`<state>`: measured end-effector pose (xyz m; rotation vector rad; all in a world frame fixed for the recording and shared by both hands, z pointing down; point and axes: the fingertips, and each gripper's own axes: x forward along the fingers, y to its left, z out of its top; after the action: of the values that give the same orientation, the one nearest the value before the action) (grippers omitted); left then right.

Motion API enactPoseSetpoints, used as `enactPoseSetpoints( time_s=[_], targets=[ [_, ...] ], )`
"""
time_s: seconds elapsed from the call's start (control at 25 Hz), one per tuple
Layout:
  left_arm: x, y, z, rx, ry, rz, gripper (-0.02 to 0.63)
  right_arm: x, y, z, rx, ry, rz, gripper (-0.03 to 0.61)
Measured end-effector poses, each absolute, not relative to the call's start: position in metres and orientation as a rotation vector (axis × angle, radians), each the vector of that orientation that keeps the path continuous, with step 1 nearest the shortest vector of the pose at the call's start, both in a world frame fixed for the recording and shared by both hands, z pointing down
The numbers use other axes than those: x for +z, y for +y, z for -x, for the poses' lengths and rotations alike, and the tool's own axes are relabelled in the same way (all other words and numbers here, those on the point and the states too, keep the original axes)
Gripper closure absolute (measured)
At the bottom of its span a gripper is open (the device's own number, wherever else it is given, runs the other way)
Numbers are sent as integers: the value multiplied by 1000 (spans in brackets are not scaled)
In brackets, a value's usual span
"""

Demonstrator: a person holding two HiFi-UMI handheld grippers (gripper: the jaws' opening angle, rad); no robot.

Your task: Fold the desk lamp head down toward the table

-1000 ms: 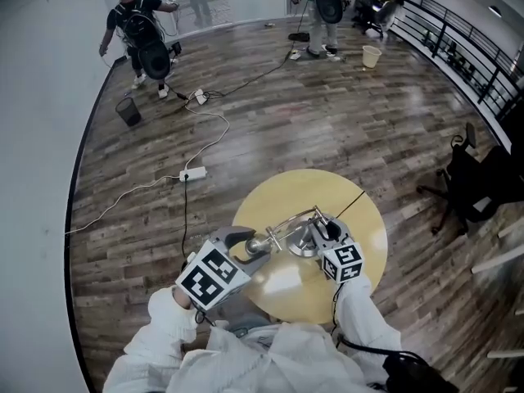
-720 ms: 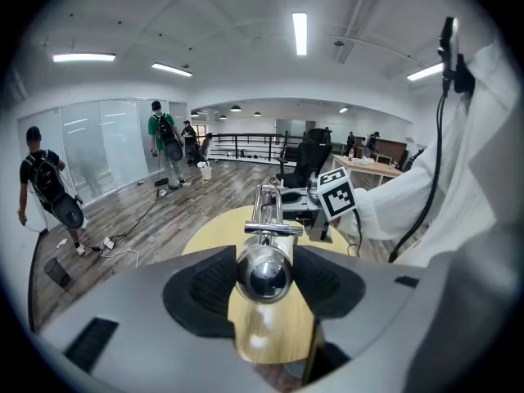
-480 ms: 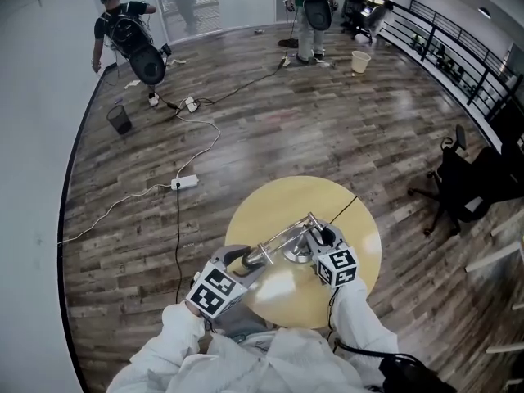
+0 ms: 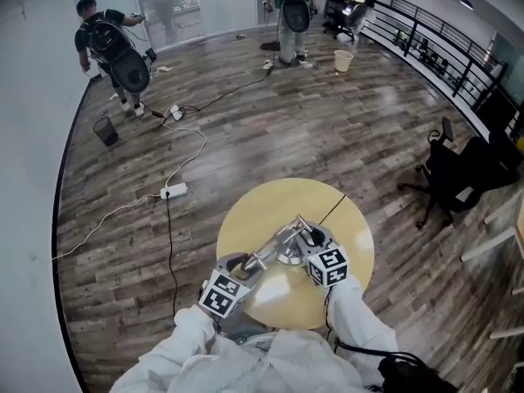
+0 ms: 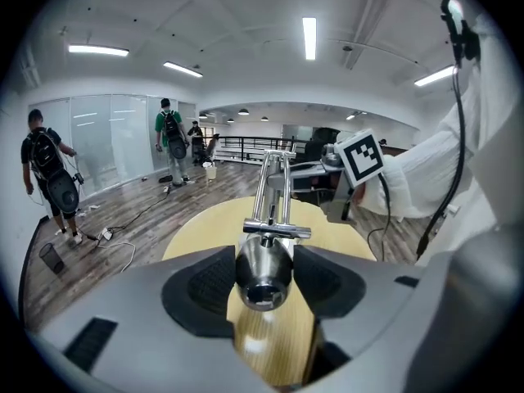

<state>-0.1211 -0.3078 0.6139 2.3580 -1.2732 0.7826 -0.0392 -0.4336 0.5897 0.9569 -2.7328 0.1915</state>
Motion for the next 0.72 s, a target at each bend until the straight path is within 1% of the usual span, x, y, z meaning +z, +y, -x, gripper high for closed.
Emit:
enactPoseSetpoints(
  time_s=[0.72],
  targets=[
    [656, -332, 103, 702, -1248, -2353, 397, 591, -433, 42, 231, -2738, -937, 465]
  ],
)
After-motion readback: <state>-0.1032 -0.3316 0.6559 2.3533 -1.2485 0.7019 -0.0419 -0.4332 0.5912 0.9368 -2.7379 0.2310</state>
